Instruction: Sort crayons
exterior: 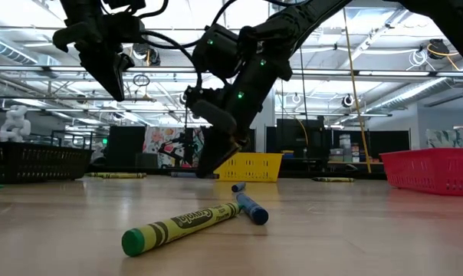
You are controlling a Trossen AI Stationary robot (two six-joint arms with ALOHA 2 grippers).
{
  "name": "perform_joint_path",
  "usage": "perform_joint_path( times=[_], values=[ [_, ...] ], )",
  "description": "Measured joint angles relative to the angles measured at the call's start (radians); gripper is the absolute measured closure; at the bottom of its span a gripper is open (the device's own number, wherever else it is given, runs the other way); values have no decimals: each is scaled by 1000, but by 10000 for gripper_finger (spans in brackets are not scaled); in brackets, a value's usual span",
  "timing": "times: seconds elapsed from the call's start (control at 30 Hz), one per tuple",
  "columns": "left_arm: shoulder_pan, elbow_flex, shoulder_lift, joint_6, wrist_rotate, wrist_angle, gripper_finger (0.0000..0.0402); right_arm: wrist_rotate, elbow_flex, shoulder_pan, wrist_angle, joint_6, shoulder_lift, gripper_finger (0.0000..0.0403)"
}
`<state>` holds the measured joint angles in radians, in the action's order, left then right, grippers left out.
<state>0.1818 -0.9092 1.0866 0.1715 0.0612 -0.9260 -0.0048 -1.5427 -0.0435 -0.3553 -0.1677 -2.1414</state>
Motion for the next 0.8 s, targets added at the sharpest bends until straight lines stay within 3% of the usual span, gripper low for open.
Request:
perform_joint_path(
  times=[0.23, 0.8],
  values=[
    [0, 0, 0, -1, 0, 0, 402, 17, 0, 16, -69, -29, 35, 403],
    [0, 0, 0, 0, 1, -5, 402, 131, -2, 42, -470, -186, 191, 403]
  ],
)
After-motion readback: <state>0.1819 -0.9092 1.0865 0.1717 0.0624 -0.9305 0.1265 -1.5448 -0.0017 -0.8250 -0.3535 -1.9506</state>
